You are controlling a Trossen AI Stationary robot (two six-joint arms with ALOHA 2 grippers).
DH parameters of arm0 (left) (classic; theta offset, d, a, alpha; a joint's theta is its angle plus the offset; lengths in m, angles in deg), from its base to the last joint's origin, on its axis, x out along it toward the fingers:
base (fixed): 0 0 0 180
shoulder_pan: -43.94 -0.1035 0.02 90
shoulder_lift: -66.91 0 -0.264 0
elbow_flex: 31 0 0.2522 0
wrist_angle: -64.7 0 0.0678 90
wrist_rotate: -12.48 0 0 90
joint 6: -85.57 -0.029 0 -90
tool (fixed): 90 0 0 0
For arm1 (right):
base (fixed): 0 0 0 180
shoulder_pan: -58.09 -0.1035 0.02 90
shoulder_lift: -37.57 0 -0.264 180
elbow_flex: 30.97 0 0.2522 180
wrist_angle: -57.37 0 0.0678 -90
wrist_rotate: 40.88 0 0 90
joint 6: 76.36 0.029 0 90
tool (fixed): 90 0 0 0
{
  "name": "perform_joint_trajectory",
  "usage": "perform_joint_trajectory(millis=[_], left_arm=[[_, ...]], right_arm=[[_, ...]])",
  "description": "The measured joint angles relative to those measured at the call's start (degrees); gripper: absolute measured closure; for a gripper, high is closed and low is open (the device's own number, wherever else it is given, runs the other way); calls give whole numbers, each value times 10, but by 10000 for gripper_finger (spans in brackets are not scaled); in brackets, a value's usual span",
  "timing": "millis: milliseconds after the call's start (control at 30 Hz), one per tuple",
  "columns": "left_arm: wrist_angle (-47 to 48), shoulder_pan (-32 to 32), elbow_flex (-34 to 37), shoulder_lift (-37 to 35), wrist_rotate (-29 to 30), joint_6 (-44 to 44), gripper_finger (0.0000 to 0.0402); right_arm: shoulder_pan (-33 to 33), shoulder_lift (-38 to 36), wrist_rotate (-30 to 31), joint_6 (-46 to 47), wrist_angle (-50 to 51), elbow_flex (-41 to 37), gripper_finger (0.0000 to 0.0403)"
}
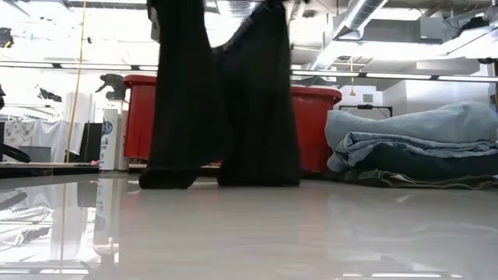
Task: Fold Laundry from Bin
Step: Fold the black boxer short
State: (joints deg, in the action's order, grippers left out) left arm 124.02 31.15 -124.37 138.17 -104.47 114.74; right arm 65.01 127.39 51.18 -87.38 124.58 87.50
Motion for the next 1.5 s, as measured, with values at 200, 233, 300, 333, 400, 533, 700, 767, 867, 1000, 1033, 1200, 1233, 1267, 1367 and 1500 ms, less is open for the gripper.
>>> perform_joint_trajectory(millis=[200, 233, 300, 333, 400, 533, 700, 767, 867, 1000, 1033, 1200, 1233, 1267, 1367, 1500], left_arm=[[139, 56, 0, -11, -117, -8, 401], [164, 69, 0, -11, -107, -4, 401], [209, 98, 0, -11, -75, 13, 401], [225, 112, 0, -11, -59, 30, 401], [229, 141, 0, -11, -42, 69, 401], [170, 191, 0, -11, -34, 173, 401], [-3, 255, 0, -11, -26, 274, 401], [-73, 277, 0, -10, -7, 306, 401], [-141, 312, 0, -9, 36, 346, 401], [-171, 360, 0, -9, 106, 392, 401], [-170, 374, 0, -9, 123, 406, 401], [-172, 440, 0, 7, 155, 468, 401], [-174, 449, 0, 14, 154, 473, 401], [-177, 452, 0, 19, 152, 474, 401], [-174, 454, 0, 36, 131, 447, 401], [-164, 445, 0, 40, 121, 396, 401]], right_arm=[[25, -42, 58, 14, 115, 0, 385], [27, -49, 59, 20, 130, 0, 385], [29, -67, 57, 36, 157, 0, 385], [26, -76, 51, 46, 169, 0, 385], [13, -95, 34, 67, 189, 0, 385], [-38, -129, -20, 136, 218, 0, 385], [-146, -156, -46, 231, 204, 0, 385], [-193, -158, -45, 276, 190, 0, 385], [-263, -154, -33, 338, 165, 0, 385], [-348, -136, -16, 425, 120, 0, 385], [-367, -131, -8, 447, 109, 0, 385], [-437, -98, 30, 523, 54, 0, 385], [-444, -92, 35, 531, 51, 0, 385], [-447, -87, 38, 534, 50, 0, 385], [-445, -74, 39, 529, 58, 0, 385], [-426, -64, 37, 521, 100, 0, 385]])
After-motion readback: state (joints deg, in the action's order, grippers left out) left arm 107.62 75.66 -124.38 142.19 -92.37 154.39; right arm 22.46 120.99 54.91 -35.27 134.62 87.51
